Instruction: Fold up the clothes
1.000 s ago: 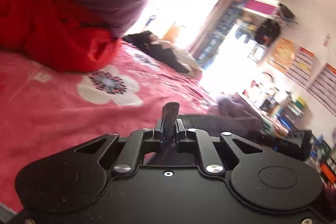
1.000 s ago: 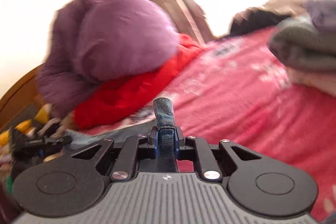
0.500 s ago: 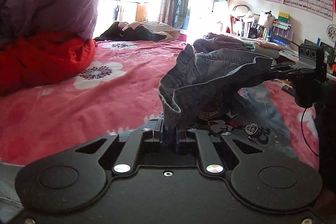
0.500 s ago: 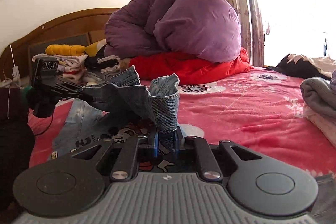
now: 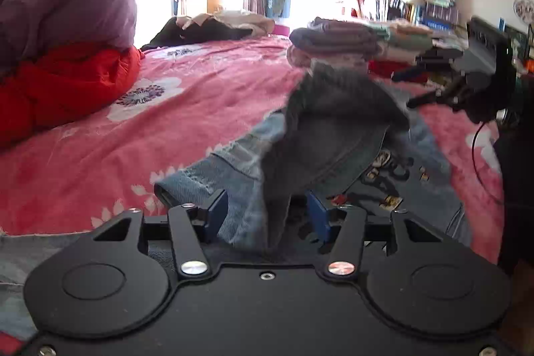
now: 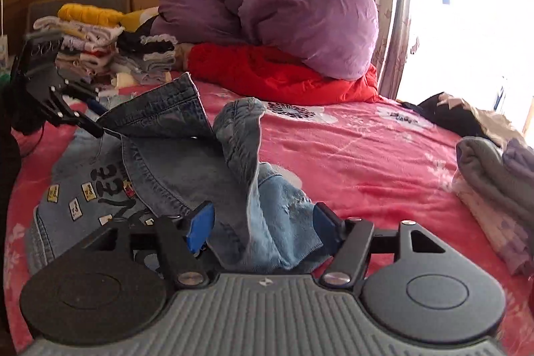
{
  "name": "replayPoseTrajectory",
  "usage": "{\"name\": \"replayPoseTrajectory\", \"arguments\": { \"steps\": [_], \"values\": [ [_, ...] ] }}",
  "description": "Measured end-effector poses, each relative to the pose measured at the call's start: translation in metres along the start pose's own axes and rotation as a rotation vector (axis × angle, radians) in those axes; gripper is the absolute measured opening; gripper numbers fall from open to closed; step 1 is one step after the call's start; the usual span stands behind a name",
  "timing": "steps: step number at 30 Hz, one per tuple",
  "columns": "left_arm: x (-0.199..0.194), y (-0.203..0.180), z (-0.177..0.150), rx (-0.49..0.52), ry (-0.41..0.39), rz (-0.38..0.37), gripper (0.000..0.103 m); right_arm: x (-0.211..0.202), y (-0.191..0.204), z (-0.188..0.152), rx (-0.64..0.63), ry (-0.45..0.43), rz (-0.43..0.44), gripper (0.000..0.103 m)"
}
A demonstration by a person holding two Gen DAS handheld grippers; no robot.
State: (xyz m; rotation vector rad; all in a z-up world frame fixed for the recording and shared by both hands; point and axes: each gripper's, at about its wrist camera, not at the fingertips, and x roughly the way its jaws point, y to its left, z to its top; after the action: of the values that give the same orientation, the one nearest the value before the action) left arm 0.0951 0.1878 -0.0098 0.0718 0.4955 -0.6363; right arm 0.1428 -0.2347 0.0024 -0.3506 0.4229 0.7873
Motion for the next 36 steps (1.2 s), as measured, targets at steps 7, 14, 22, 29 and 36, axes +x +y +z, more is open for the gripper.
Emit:
{"name": "replayPoseTrajectory", "arguments": {
  "steps": [7, 14, 22, 29, 36],
  "values": [
    [-0.009, -0.011, 0.036, -0.133, -0.157, -0.042, 0.052, -0.010, 0.033, 0.004, -0.144, 0.037, 0.040, 0.064],
    [0.074, -0.055, 0.039, -0.042, 0.060, 0.037, 0.039, 0.028, 0.068, 0.031, -0.143, 0.016, 0.058, 0.049],
    [0.067, -0.100, -0.003, 0.472, 0.159, 0.188, 0.055, 0.061, 0.111, 0.008, -0.457, 0.169, -0.045, 0.053],
    [0.112, -0.136, -0.028, 0.815, 0.212, 0.275, 0.053, 0.070, 0.124, -0.006, -0.556, 0.179, -0.113, 0.052],
    [0.122, -0.156, -0.036, 1.007, 0.192, 0.284, 0.053, 0.072, 0.129, -0.004, -0.523, 0.131, -0.150, 0.035]
  ]
}}
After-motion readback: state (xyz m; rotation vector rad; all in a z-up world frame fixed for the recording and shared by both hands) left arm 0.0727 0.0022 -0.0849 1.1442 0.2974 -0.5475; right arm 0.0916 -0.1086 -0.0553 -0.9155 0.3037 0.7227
